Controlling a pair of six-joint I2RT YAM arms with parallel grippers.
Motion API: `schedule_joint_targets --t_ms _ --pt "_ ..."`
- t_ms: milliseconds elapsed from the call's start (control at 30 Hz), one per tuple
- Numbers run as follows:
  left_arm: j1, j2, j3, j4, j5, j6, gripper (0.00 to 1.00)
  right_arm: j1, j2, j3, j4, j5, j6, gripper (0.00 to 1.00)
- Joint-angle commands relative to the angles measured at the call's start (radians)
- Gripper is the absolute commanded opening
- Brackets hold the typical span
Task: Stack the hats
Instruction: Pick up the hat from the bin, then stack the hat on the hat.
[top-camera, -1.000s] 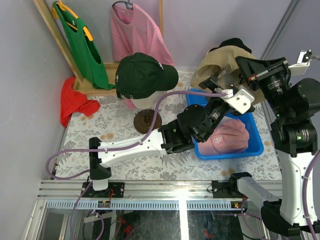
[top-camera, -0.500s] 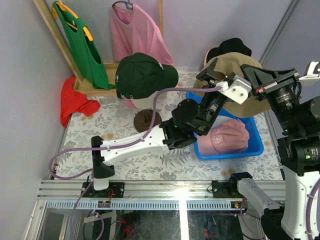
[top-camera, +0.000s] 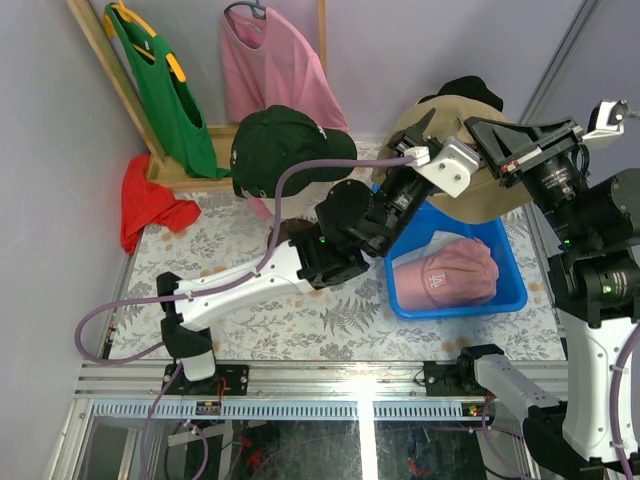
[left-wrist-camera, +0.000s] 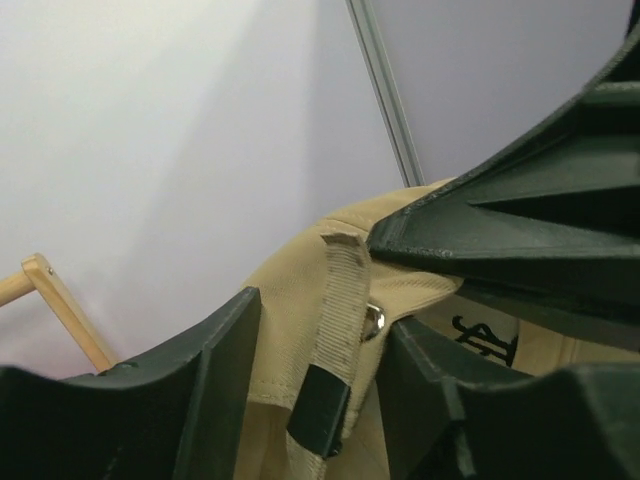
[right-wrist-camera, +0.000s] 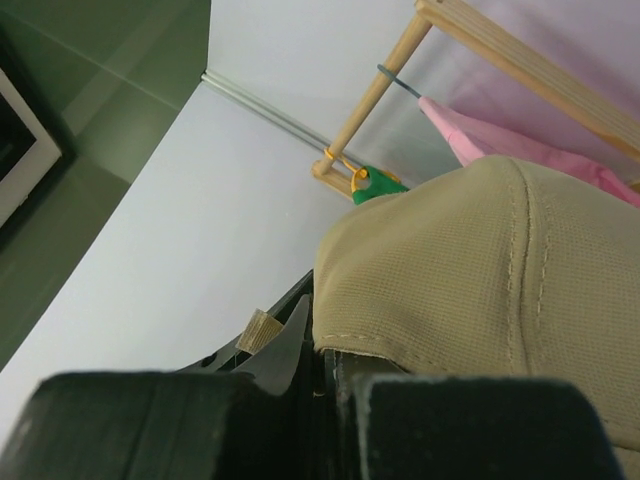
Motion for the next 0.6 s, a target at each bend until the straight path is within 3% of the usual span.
schedule_joint_targets --t_ms 0,267,367,433,567 --pt "0.064 -0.086 0.064 -0.087 0.08 -0.09 0.43 -0.001 0.036 0.046 0.095 -0.048 0.005 0.0" --pt "0.166 -0.096 0.161 -0.191 0.143 -0.166 0.29 0.007 0.088 0.093 0.165 -0.087 0.021 0.0" --pt "0.211 -0.1 0.2 -0.239 0.169 -0.213 0.18 0.011 0.128 0.123 0.202 -0.112 0.026 0.0" --pt "0.244 -0.107 0.212 -0.25 0.178 -0.227 0.01 0.022 0.171 0.151 0.228 -0.127 0.025 0.0" --pt "0.306 -0.121 0.224 -0.257 0.198 -0.248 0.0 0.084 0.26 0.232 0.244 -0.132 -0.028 0.0"
